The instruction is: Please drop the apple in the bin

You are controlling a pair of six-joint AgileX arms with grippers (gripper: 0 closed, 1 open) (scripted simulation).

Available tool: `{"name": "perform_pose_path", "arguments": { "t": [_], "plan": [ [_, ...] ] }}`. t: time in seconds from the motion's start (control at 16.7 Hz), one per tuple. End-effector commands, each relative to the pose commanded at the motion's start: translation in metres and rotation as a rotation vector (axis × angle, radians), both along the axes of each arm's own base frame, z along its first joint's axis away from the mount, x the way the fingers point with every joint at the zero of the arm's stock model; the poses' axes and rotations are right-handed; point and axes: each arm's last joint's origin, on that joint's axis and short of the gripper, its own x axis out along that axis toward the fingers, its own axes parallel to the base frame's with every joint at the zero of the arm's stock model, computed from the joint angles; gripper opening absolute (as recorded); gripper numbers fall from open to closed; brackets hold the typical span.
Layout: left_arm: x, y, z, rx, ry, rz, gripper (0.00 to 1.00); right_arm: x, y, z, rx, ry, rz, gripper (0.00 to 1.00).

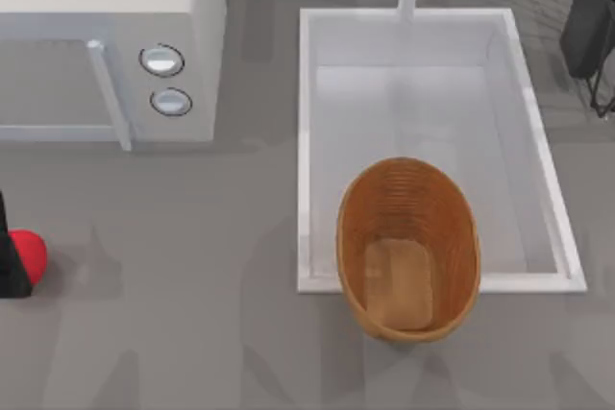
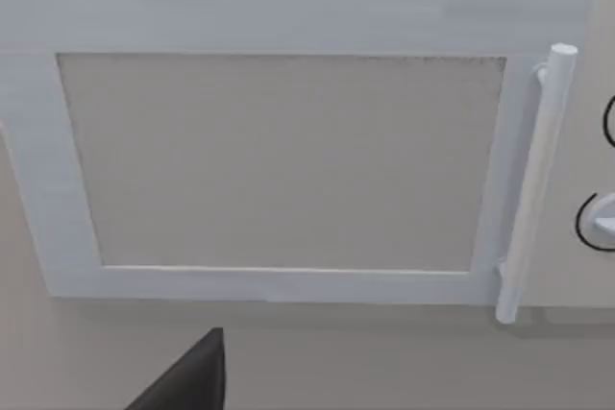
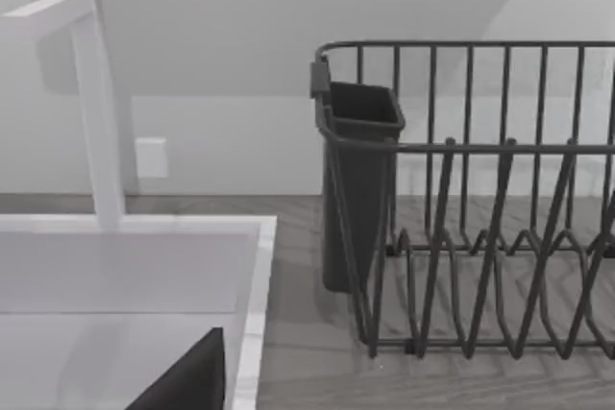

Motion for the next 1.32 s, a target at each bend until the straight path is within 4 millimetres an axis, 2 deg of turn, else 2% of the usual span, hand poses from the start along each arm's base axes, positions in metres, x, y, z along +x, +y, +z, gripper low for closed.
{"name": "perform_pose_path", "arguments": {
  "t": [0.18,0.48,0.72,0.96,1.14,1.32],
  "plan": [
    [0.019,0.001,0.019,0.0,0.223,0.003,1.0,0.0,0.0,0.0,0.0,0.0,0.0,1.0],
    [0.078,0.003,0.031,-0.002,0.682,0.005,1.0,0.0,0.0,0.0,0.0,0.0,0.0,1.0],
    [0.129,0.006,0.024,-0.005,0.996,0.005,1.0,0.0,0.0,0.0,0.0,0.0,0.0,1.0],
    [0.172,0.009,0.005,-0.008,1.236,0.007,1.0,0.0,0.0,0.0,0.0,0.0,0.0,1.0],
    [0.192,0.01,-0.007,-0.009,1.34,0.01,1.0,0.0,0.0,0.0,0.0,0.0,0.0,1.0],
    [0.2,0.011,-0.012,-0.01,1.377,0.012,1.0,0.0,0.0,0.0,0.0,0.0,0.0,1.0]
  ]
}}
